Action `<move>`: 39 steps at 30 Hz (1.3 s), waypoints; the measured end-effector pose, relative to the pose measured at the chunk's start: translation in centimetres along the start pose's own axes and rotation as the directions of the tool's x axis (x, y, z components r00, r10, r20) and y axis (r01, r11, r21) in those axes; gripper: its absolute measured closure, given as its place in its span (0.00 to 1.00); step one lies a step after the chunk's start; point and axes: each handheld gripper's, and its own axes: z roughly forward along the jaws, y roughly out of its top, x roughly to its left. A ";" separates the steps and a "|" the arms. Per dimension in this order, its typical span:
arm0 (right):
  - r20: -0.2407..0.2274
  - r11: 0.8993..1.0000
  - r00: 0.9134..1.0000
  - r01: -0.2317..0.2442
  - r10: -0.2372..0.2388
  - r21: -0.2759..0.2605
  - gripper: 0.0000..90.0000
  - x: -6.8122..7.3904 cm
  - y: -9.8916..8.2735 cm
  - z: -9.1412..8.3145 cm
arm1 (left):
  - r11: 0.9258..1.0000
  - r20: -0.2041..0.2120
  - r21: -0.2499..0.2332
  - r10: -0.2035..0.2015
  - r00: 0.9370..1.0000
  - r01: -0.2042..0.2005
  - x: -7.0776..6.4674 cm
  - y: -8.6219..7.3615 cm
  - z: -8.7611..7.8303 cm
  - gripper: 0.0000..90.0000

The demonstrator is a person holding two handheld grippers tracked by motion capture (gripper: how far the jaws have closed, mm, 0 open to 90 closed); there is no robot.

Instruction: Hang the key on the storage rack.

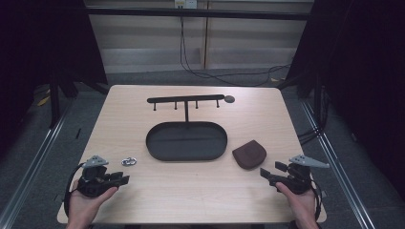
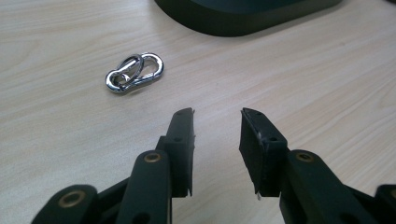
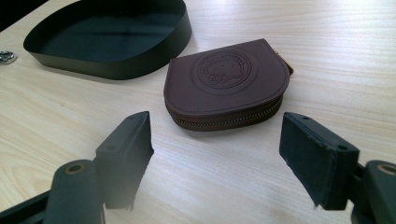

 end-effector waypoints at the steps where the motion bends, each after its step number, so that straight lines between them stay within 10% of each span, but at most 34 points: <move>1: -0.003 1.000 1.000 0.003 -0.003 0.009 0.28 0.0 0.0 0.1 | 1.000 0.011 0.014 0.010 1.000 -0.010 -0.1 0.2 0.0 0.72; 16: -0.044 0.999 0.999 0.021 -0.020 0.036 0.26 0.2 0.0 0.5 | 0.996 0.018 0.087 0.028 0.999 -0.030 0.3 4.6 -0.2 0.69; 23: -0.049 0.999 0.998 0.028 -0.026 0.043 0.25 0.3 0.0 0.6 | 0.992 -0.042 0.126 0.026 0.999 -0.020 1.0 6.1 0.1 0.69; 39: -0.086 0.994 0.995 0.059 -0.051 0.087 0.21 0.6 -0.1 1.1 | 0.950 -0.044 0.300 0.100 0.994 -0.082 2.1 7.8 2.3 0.77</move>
